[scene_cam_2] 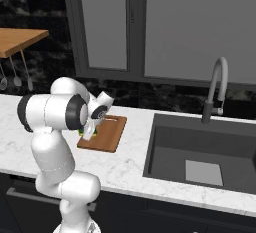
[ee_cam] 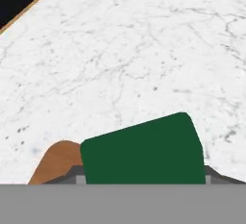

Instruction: Pick up the sponge from the counter and clean the cutting board by briefly scrubbing or pressing down on the cutting board. Once finished, release the sponge.

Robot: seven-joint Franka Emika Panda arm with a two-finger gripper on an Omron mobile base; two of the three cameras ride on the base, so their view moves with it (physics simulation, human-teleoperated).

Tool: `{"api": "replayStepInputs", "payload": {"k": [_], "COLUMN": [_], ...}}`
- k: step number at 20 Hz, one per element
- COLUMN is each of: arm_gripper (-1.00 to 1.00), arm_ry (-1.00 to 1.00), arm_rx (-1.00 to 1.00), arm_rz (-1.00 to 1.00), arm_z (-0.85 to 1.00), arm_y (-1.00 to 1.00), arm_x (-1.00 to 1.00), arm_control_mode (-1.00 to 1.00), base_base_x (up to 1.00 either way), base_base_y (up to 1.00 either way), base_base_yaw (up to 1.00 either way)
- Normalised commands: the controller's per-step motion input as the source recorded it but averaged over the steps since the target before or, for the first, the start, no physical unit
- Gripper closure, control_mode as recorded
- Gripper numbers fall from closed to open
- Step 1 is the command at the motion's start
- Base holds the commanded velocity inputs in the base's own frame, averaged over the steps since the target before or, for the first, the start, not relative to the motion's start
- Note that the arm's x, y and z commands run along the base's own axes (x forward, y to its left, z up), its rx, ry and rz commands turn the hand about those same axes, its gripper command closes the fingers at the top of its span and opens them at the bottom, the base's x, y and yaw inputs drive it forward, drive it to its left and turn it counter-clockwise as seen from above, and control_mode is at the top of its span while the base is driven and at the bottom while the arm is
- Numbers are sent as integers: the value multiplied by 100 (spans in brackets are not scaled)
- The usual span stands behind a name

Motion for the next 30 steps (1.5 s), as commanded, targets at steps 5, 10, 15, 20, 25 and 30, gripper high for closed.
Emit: {"api": "replayStepInputs", "payload": {"k": [5,10,15,20,25,30], "arm_gripper": [100,100,100,100,100,100], "arm_ry": [-3,-2,0,-6,-2,-4], "arm_rx": [0,0,2,8,11,11], "arm_rz": [4,1,0,2,7,9], "arm_z": [-19,-39,-17,-29,-38,-14], "arm_y": [0,-1,-32,-75,-63,-48], "arm_x": [-90,-34,6,0,6,1], "arm_control_mode": [-100,-100,-100,-100,-100,-100], "base_base_x": [0,0,0,0,0,0], "base_base_y": [0,0,0,0,0,0], "base_base_yaw": [0,0,0,0,0,0]}}
